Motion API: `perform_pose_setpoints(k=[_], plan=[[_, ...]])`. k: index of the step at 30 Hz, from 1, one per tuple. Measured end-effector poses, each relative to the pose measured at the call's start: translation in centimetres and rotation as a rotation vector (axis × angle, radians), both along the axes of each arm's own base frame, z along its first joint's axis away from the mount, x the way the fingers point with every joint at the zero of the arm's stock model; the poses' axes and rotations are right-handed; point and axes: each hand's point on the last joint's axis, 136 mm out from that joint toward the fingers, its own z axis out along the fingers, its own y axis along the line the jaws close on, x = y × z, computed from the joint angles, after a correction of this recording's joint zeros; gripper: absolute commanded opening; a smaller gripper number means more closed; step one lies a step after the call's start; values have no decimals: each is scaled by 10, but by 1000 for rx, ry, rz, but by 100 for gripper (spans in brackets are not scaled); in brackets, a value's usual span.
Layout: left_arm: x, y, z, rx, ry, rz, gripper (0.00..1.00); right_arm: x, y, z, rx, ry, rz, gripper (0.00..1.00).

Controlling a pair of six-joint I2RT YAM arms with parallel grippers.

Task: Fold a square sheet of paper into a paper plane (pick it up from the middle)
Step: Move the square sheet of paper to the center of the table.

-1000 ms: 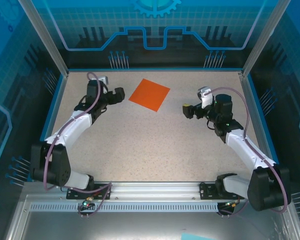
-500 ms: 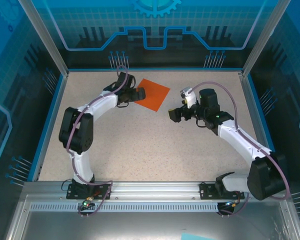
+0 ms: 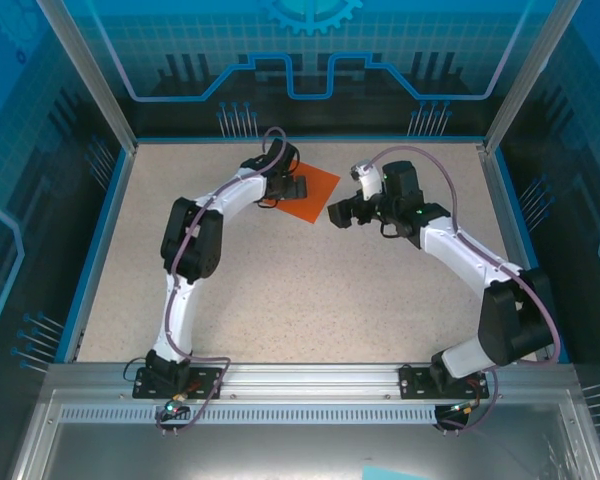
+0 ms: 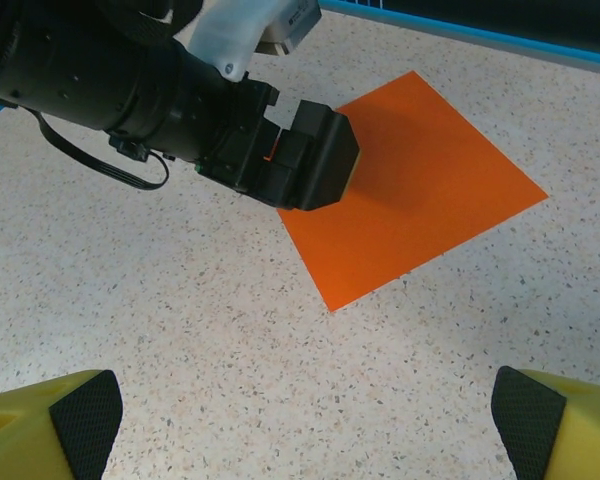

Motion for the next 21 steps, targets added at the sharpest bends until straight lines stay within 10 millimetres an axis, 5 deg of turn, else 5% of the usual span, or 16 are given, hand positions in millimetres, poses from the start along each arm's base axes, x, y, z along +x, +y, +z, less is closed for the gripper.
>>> perform_pose_setpoints(k=[21], plan=[[-20, -25, -39, 130, 125, -100, 99, 1, -34, -29, 25, 74, -111, 99]])
